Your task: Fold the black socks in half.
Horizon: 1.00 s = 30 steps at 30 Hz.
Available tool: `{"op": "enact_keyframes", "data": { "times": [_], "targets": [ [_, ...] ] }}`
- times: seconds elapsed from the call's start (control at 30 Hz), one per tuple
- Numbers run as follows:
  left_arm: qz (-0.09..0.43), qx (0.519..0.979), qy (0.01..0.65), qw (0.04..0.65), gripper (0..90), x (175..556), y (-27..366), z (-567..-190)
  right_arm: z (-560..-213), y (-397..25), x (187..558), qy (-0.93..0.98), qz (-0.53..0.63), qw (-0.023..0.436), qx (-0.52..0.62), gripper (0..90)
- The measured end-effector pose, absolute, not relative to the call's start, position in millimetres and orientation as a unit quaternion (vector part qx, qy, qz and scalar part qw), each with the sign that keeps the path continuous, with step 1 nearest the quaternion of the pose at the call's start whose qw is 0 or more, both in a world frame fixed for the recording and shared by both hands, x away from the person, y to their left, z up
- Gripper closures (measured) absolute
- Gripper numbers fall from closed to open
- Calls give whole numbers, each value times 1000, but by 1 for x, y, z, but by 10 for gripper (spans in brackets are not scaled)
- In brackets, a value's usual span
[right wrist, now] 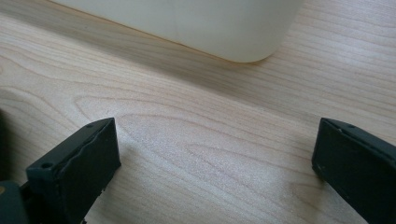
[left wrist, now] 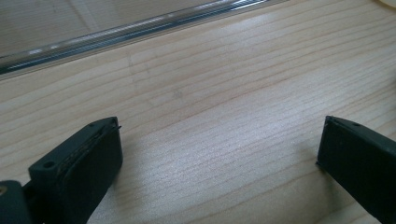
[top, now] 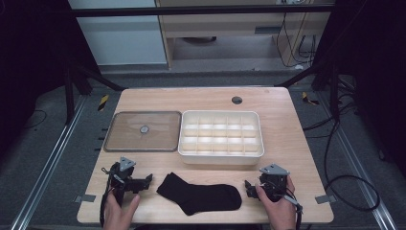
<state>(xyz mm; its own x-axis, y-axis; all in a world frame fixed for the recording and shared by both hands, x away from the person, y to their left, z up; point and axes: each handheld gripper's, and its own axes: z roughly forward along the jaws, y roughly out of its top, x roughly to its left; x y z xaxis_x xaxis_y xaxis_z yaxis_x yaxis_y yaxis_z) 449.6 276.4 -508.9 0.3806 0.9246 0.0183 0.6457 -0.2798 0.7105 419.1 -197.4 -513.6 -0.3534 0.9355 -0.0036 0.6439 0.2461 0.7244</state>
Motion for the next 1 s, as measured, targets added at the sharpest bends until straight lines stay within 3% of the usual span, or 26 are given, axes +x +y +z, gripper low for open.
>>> {"op": "enact_keyframes", "data": {
  "times": [0.57,0.67,1.0],
  "targets": [
    [202,762,513,341,0,452,279,-508,-514,-196,417,757,327,223,519,18],
    [194,763,504,355,73,447,279,-501,-513,-195,416,755,326,223,523,20],
    [147,779,465,394,76,425,270,-476,-492,-188,401,775,321,221,497,234]
  ]
}}
